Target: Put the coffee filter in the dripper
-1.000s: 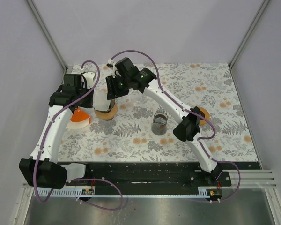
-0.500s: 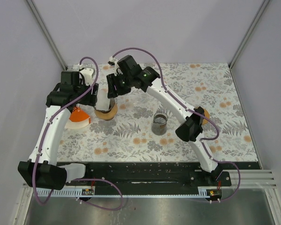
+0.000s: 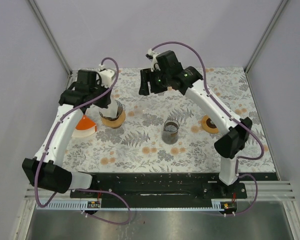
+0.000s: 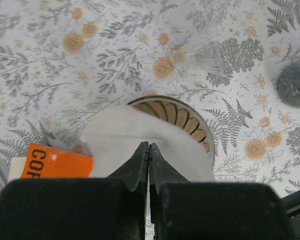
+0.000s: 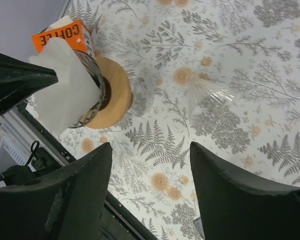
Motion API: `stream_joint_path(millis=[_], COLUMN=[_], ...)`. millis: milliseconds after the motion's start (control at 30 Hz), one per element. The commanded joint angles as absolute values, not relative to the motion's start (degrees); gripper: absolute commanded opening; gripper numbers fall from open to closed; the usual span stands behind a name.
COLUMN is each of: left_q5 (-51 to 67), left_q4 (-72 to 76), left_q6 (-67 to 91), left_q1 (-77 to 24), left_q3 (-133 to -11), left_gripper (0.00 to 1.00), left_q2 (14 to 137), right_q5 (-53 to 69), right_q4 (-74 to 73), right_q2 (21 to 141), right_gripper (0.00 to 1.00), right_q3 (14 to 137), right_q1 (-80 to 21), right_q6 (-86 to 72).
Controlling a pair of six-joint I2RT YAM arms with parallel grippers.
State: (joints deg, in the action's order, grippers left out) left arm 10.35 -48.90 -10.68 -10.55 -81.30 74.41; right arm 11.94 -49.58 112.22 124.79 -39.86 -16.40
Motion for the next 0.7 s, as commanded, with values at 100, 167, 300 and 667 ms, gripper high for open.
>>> stream_joint_path(millis=[100,167,300,667], left_q5=[6.50,6.59,7.73,7.12], left_q4=[-47.46,-47.37,-47.46,-43.16], left_q6=[-13.53,-13.45,-13.53,-15.11], left_q1=[-14.50,-14.59,-14.77,-14.68], left_q3=[-82.44,-81.83,-78.76,-70.23], left_gripper=[0.00,0.00,0.00,0.00], left_q2=[81.20,82.26,83.84,84.81], right_q5=[9.32,9.40,9.67,10.11], right_q4=[-38.86,-38.41,-38.32,-37.79], right_q2=[99.41,98.27,97.82,98.00], right_gripper=[0.73,0.73,0.73,0.74], right_q3=[108.47,106.80,105.21,103.98], right_q1=[-36.04,-35.42,-35.24,-35.16], right_q6=[-16.61,-16.70,-16.35,-16.35])
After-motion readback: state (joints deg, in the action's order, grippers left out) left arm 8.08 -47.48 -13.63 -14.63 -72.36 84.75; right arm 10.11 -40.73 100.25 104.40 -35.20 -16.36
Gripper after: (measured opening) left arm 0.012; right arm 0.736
